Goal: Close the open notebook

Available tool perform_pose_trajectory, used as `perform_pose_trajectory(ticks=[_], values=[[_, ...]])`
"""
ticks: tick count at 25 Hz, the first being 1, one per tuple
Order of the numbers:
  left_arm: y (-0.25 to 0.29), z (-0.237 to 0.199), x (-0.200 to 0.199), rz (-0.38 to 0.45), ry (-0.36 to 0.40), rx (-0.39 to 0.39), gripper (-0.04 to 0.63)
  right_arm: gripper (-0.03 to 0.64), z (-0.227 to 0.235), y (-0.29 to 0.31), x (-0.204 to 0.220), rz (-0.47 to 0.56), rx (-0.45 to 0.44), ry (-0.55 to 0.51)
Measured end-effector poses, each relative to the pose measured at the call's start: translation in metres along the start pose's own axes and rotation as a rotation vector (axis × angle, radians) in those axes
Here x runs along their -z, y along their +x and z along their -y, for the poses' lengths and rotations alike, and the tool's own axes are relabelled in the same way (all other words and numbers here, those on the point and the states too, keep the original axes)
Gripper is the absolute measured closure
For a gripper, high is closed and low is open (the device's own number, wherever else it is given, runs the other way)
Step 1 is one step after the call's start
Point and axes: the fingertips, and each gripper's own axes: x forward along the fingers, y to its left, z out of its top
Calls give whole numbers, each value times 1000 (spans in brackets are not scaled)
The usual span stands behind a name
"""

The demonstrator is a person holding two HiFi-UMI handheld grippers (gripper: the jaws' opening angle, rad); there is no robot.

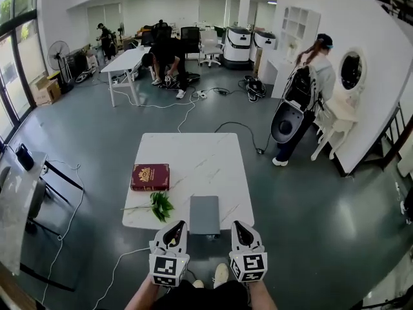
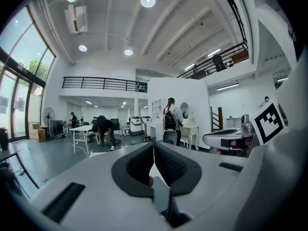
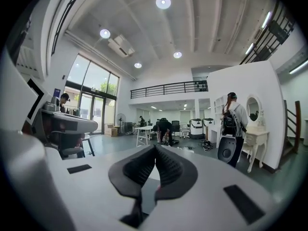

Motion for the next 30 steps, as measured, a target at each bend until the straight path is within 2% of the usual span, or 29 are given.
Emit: perform_pose_trajectory(ticks=[7, 30], values=[[-16, 7, -6, 8, 1, 26, 571, 600, -5, -21, -7, 7, 27, -8], [-23, 9, -1, 6, 5, 12, 571, 601, -9, -29, -4, 17, 21, -19]])
